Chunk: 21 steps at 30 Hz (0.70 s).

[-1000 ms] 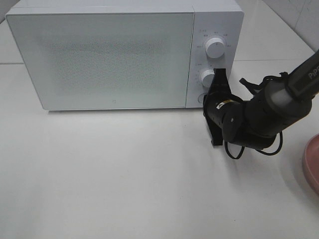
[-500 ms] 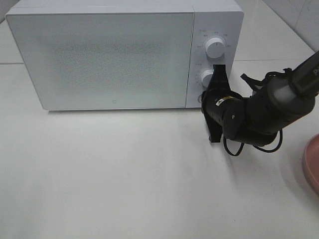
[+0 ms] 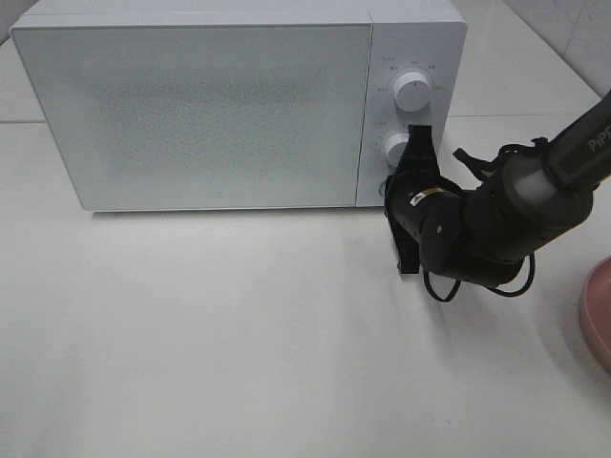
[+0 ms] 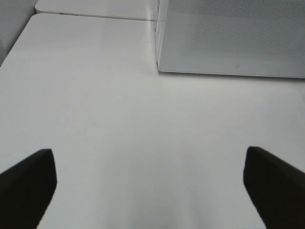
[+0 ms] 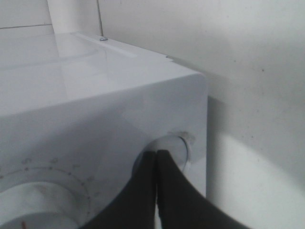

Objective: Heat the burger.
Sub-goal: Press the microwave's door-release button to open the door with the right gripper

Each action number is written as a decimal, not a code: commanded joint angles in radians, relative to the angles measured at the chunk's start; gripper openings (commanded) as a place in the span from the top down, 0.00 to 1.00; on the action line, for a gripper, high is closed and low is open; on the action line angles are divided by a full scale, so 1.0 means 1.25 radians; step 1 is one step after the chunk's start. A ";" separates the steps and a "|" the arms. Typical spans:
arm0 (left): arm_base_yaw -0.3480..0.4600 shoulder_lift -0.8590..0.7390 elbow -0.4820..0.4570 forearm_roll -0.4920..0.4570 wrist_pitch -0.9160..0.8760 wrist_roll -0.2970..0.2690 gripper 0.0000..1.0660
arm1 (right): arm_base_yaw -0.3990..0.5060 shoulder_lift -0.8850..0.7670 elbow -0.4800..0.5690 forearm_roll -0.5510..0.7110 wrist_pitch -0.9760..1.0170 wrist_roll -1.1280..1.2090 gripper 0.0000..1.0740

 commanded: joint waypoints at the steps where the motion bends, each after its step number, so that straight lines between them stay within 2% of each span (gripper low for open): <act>1: -0.004 -0.011 0.002 -0.006 -0.011 -0.002 0.06 | -0.001 0.009 -0.028 0.002 -0.031 -0.004 1.00; 6: -0.004 -0.011 0.002 -0.006 -0.011 -0.002 0.06 | -0.001 0.015 -0.062 0.002 -0.041 -0.014 1.00; 12: -0.004 -0.011 0.002 -0.006 -0.011 -0.002 0.06 | -0.001 0.015 -0.080 0.008 -0.162 -0.037 1.00; 21: -0.004 -0.011 0.002 -0.006 -0.011 -0.002 0.06 | -0.019 0.015 -0.142 0.024 -0.205 -0.106 1.00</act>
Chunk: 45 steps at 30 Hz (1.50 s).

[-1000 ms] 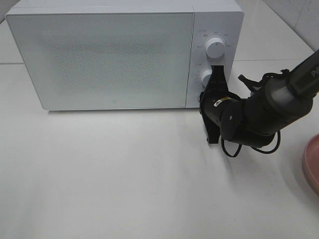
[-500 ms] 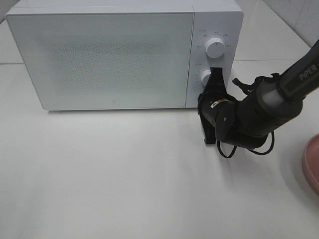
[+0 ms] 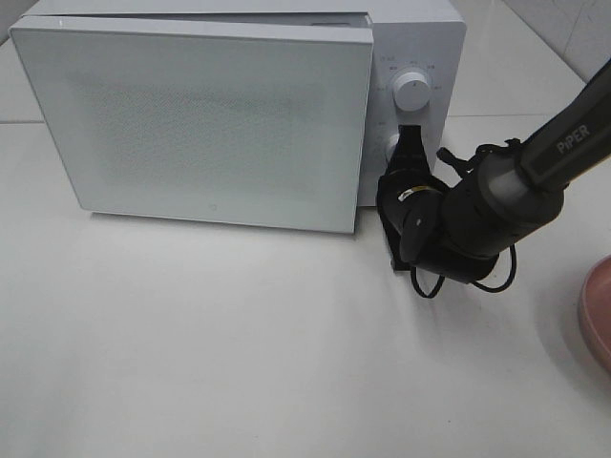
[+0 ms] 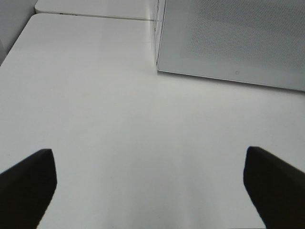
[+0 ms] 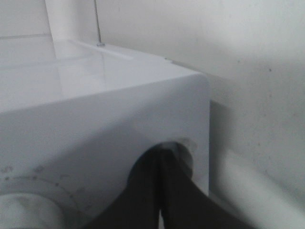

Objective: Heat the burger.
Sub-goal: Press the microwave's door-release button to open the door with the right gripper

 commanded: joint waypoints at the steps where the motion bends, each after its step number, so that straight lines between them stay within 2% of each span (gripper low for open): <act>1: -0.004 -0.011 0.002 -0.006 -0.011 -0.002 0.06 | -0.030 -0.017 -0.092 -0.048 -0.204 -0.043 1.00; 17: -0.004 -0.011 0.002 -0.006 -0.011 -0.002 0.06 | -0.028 -0.019 -0.103 -0.051 -0.210 -0.052 1.00; 25: -0.004 -0.011 0.002 -0.006 -0.011 -0.002 0.06 | -0.027 -0.042 -0.054 -0.052 -0.188 -0.044 1.00; 36: -0.004 -0.011 0.002 -0.006 -0.011 -0.002 0.06 | 0.010 -0.046 0.012 -0.038 -0.117 0.007 1.00; 45: -0.004 -0.011 0.002 -0.006 -0.011 -0.002 0.06 | 0.010 -0.086 0.051 -0.033 0.021 -0.044 1.00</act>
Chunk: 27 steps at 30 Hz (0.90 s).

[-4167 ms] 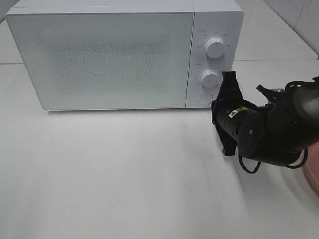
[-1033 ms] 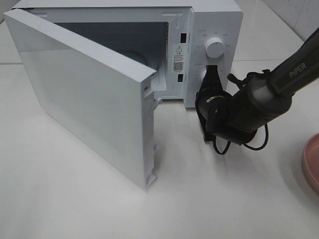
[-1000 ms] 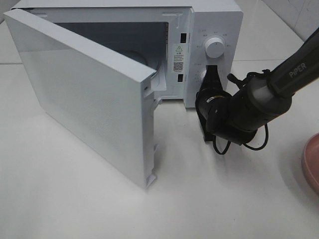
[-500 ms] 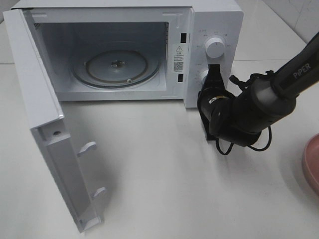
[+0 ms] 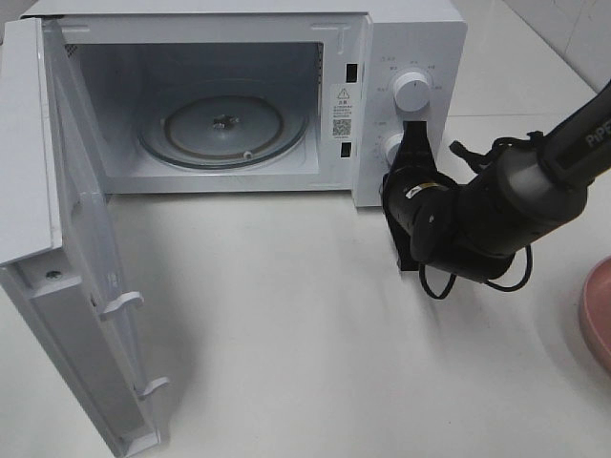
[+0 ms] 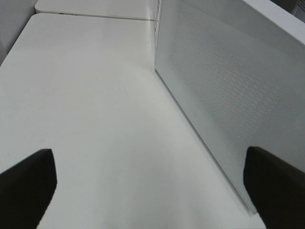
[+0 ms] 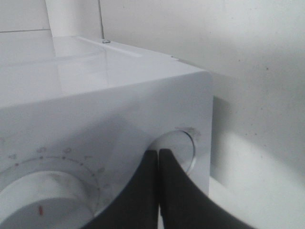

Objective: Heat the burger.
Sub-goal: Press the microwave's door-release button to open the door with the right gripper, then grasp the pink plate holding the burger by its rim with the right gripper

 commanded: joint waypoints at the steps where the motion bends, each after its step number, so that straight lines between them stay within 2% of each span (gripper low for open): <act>1: -0.004 -0.011 0.002 -0.006 -0.011 -0.002 0.06 | 0.001 -0.048 0.010 -0.026 0.030 -0.056 1.00; 15: -0.004 -0.011 0.002 -0.006 -0.011 -0.002 0.06 | 0.001 -0.138 0.072 -0.025 0.210 -0.250 0.99; 20: -0.004 -0.011 0.002 -0.006 -0.011 -0.002 0.06 | -0.002 -0.187 0.090 -0.026 0.276 -0.399 0.99; 27: -0.004 -0.011 0.002 -0.006 -0.011 -0.002 0.06 | -0.049 -0.265 0.090 -0.075 0.491 -0.685 0.99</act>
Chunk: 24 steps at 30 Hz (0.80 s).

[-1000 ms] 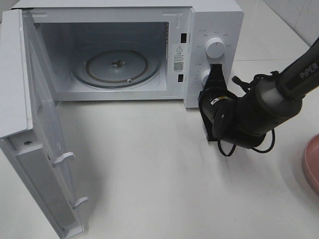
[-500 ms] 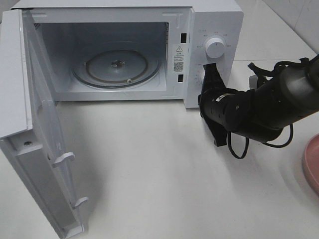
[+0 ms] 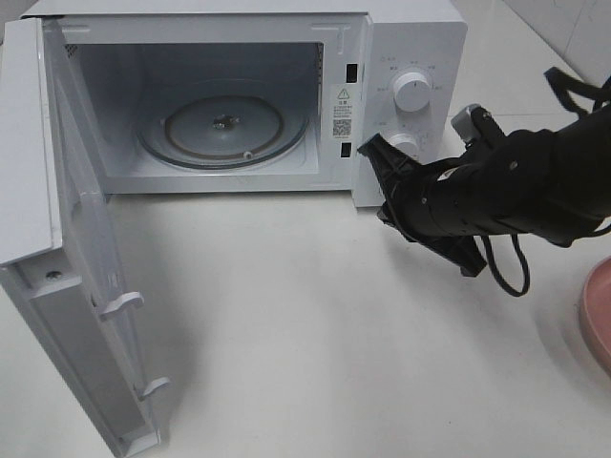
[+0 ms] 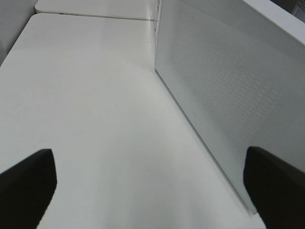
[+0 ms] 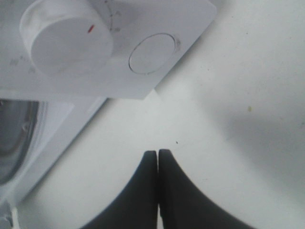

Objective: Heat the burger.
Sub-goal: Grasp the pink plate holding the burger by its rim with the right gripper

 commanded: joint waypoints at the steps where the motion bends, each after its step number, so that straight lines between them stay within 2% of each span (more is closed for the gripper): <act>1: -0.004 -0.011 0.002 -0.006 -0.011 -0.002 0.06 | -0.016 -0.032 0.001 -0.030 0.076 -0.109 0.99; 4: -0.004 -0.011 0.002 -0.006 -0.011 -0.002 0.06 | -0.030 -0.059 0.001 -0.068 0.164 -0.188 0.98; 6: -0.004 -0.011 0.002 -0.006 -0.011 -0.002 0.06 | -0.046 -0.088 0.000 -0.151 0.283 -0.250 0.97; 9: -0.004 -0.011 0.002 -0.006 -0.011 -0.002 0.06 | -0.050 -0.093 0.000 -0.175 0.306 -0.256 0.97; 11: -0.004 -0.011 0.002 -0.006 -0.011 -0.002 0.06 | -0.055 -0.110 -0.002 -0.261 0.388 -0.264 0.96; 15: -0.004 -0.011 0.002 -0.006 -0.011 -0.002 0.06 | -0.062 -0.134 -0.004 -0.330 0.462 -0.263 0.95; 17: -0.004 -0.011 0.002 -0.006 -0.011 -0.002 0.06 | -0.062 -0.174 -0.004 -0.407 0.550 -0.263 0.95; 24: -0.004 -0.011 0.002 -0.006 -0.011 -0.002 0.06 | -0.062 -0.242 -0.004 -0.494 0.666 -0.263 0.89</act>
